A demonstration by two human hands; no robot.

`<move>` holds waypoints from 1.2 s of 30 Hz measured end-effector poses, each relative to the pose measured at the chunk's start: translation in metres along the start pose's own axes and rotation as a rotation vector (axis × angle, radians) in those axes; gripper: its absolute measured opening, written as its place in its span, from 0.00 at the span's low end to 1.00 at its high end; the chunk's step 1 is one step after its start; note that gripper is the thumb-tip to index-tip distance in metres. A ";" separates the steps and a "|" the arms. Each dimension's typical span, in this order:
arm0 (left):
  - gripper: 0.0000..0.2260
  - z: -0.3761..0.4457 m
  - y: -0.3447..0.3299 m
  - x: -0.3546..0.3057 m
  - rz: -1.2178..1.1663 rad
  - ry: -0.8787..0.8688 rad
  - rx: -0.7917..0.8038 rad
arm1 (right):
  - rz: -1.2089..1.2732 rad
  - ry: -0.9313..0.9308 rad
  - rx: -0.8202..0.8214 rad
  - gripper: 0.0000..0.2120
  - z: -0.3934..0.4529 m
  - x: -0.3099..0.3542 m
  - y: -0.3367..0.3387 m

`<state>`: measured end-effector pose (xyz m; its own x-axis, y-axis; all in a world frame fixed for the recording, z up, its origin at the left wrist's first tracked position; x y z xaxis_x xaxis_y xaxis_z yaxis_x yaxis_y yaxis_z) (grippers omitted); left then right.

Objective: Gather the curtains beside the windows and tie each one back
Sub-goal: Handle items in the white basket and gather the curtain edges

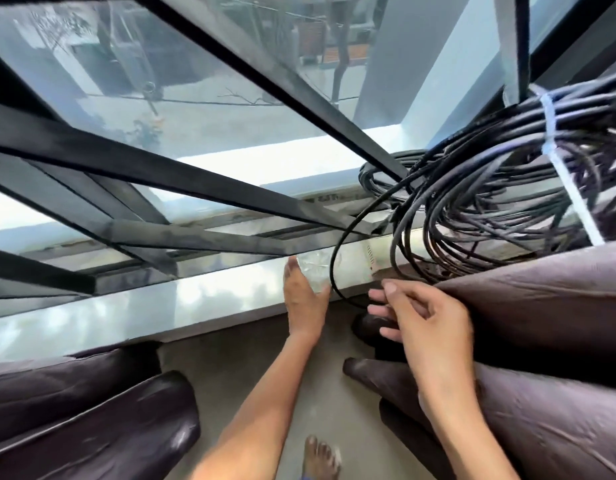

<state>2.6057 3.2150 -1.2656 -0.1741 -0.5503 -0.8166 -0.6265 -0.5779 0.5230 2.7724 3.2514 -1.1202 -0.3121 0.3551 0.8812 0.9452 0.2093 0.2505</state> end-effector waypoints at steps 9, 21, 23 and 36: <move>0.31 -0.013 0.034 0.017 -0.099 0.006 -0.119 | -0.042 0.003 0.061 0.06 -0.019 -0.010 -0.003; 0.30 -0.206 0.206 0.009 -0.096 -0.115 0.132 | 0.002 0.003 0.092 0.07 -0.175 -0.025 -0.018; 0.29 -0.236 0.228 0.003 -0.071 -0.154 0.211 | 0.032 -0.008 0.048 0.06 -0.206 -0.031 -0.002; 0.28 -0.368 0.232 -0.073 0.015 -0.447 0.577 | 0.083 -0.107 -0.320 0.05 -0.352 -0.087 0.160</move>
<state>2.7528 2.8989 -0.9949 -0.4022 -0.1855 -0.8965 -0.9009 -0.0942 0.4237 2.9849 2.9333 -1.0156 -0.2249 0.4562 0.8610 0.9446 -0.1148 0.3076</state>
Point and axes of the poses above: each hand's wrist, its own z-axis towards the middle knuckle, its own y-axis out of the back of the hand, x = y × z, the point moved 8 cm from there along z, towards the middle knuckle
